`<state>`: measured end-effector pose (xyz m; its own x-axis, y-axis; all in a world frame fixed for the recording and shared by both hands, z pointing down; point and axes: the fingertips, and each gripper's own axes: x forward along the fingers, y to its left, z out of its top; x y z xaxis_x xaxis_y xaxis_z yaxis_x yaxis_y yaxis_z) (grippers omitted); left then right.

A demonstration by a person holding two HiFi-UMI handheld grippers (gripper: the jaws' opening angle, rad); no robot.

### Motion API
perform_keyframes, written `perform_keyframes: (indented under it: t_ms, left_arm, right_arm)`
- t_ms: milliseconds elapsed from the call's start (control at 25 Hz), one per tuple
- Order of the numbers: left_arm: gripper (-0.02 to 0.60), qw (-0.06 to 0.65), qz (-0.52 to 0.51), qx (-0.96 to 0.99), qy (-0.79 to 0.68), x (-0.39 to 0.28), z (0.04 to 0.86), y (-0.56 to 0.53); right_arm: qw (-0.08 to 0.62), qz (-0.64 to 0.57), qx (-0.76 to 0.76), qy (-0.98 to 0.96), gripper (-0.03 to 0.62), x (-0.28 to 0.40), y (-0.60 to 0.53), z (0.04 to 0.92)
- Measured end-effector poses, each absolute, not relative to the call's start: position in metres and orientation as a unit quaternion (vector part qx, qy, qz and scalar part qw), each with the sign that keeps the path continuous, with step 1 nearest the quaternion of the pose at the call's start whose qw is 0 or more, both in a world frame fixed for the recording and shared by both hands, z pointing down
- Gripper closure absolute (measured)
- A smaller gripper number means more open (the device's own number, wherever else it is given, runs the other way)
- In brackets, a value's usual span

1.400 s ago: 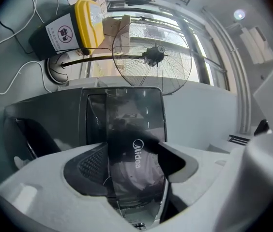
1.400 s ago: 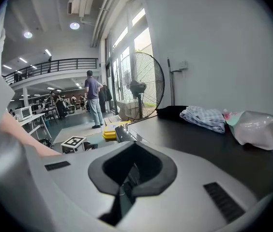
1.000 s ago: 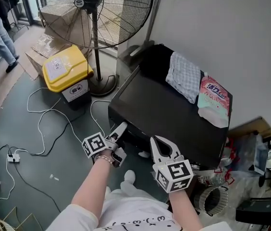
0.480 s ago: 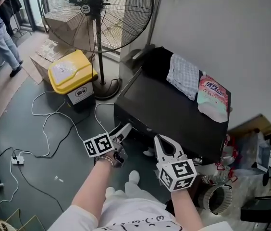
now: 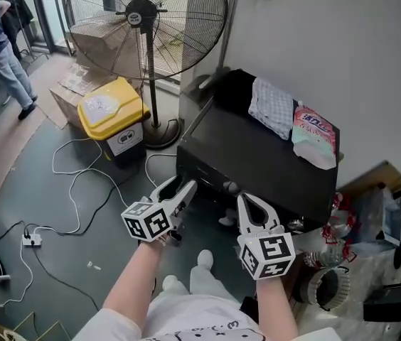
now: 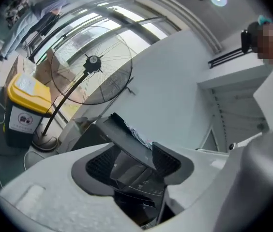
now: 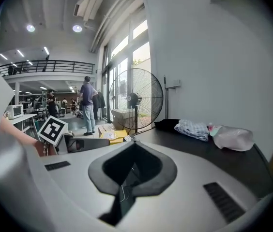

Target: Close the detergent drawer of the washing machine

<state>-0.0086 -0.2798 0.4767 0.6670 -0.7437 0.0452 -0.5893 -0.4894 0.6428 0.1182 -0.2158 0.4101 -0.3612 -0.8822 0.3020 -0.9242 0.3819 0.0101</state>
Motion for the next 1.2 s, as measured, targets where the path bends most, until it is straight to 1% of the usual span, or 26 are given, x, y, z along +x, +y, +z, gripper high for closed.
perform_keyframes:
  t_ms: [200,240,280,320,480,760,1000,1200]
  left_arm:
    - [0.432,0.231,-0.089,0.876,-0.415,-0.026,0.448,-0.258]
    - [0.479,0.213,-0.081,0.878,-0.42,-0.03,0.443,-0.254]
    - [0.541,0.194,-0.073,0.88,-0.427,-0.034,0.438,-0.249]
    - [0.555,0.176,-0.067,0.882,-0.432,-0.037,0.432,-0.245]
    - [0.565,0.124,-0.063,0.886,-0.442,-0.05,0.407,-0.231]
    - [0.565,0.022,-0.015,0.895,-0.445,-0.051,0.373,-0.208]
    - [0.565,-0.036,0.006,0.888,-0.458,-0.056,0.345,-0.195]
    - [0.565,-0.07,-0.014,0.879,-0.471,-0.066,0.316,-0.182]
  right_arm:
    - [0.119,0.061,0.563,-0.815,0.605,0.11,-0.196,0.393]
    - [0.118,0.054,0.566,-0.814,0.605,0.108,-0.192,0.389]
    - [0.117,0.048,0.568,-0.813,0.605,0.106,-0.187,0.385]
    - [0.116,0.042,0.571,-0.812,0.605,0.104,-0.183,0.382]
    - [0.123,0.014,0.581,-0.805,0.605,0.098,-0.167,0.367]
    - [0.135,-0.016,0.592,-0.795,0.605,0.091,-0.143,0.345]
    - [0.13,-0.039,0.606,-0.784,0.605,0.094,-0.134,0.329]
    - [0.114,-0.065,0.604,-0.786,0.605,0.093,-0.132,0.31]
